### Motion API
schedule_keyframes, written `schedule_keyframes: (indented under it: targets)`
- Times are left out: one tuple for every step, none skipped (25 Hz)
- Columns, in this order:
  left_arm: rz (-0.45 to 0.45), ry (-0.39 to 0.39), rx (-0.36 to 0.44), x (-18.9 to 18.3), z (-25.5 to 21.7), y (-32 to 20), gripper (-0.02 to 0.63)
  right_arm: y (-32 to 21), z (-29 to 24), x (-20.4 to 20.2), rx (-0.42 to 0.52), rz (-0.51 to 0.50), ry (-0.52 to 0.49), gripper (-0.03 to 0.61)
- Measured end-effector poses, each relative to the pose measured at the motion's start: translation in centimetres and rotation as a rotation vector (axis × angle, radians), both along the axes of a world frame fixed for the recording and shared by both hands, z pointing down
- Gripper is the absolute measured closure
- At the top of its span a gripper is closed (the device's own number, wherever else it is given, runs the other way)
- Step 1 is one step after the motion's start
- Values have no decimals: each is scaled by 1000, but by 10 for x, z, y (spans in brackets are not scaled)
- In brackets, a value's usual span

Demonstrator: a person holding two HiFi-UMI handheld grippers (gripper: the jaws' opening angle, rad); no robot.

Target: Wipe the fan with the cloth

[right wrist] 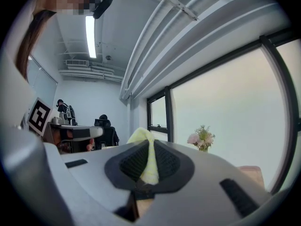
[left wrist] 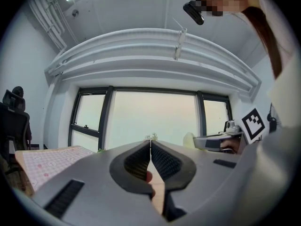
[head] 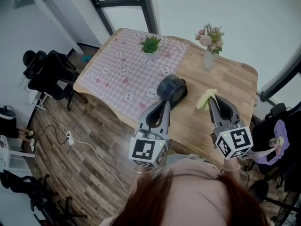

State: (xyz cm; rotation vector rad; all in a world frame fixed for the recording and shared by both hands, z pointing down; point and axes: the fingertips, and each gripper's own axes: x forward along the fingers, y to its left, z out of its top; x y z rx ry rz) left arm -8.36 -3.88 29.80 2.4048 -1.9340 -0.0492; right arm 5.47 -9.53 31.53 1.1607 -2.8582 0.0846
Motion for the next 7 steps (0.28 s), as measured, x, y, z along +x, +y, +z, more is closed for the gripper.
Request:
schedule_keyframes:
  targets:
    - [-3, 0, 2, 0, 0, -1, 601, -1, 0, 0, 2, -4, 1, 551]
    - [-5, 1, 4, 1, -1, -3, 601, -2, 0, 0, 1, -7, 4, 551]
    - [-7, 2, 5, 1, -1, -5, 601, -4, 0, 0, 0, -10, 6, 551]
    - [-8, 4, 6, 2, -2, -7, 601, -5, -1, 1, -2, -12, 9, 551]
    - [-9, 5, 6, 2, -2, -9, 601, -7, -1, 1, -3, -14, 11, 551]
    - [-11, 6, 6, 3, -2, -11, 601, -8, -1, 1, -3, -16, 13, 549]
    - [-13, 7, 6, 4, -2, -13, 601, -10, -1, 1, -4, -19, 14, 551]
